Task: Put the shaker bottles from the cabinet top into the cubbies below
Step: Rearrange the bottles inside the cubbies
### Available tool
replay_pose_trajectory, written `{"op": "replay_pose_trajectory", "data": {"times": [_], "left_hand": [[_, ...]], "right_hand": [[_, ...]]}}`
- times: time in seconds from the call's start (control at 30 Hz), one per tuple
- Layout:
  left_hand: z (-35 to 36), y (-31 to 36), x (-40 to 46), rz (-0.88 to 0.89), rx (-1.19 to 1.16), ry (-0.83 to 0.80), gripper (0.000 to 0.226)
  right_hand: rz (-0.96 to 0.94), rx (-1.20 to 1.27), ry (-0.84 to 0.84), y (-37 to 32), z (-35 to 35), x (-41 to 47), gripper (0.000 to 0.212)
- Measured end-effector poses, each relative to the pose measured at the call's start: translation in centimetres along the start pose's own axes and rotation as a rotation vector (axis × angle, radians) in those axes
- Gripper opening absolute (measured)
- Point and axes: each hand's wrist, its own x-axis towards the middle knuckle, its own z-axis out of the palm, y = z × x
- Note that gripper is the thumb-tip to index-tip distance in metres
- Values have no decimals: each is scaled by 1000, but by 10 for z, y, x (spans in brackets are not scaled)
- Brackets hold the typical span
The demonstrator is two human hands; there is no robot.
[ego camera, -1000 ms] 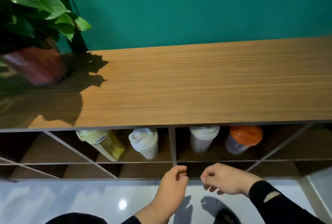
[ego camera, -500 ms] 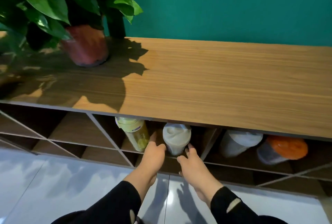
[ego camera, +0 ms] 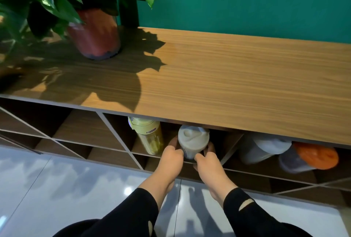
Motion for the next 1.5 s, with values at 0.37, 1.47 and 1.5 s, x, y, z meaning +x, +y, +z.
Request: {"op": "replay_pose_trajectory", "data": {"times": [0.37, 1.47, 1.5], "left_hand": [[6, -3, 2, 5, 50, 71, 55], [-54, -13, 7, 50, -400, 377, 61], [-55, -14, 7, 42, -404, 361, 60]], "right_hand": [[-10, 28, 57, 7, -1, 3, 60], [-344, -68, -298, -11, 89, 10, 77], [-334, -64, -292, -10, 91, 12, 77]]}}
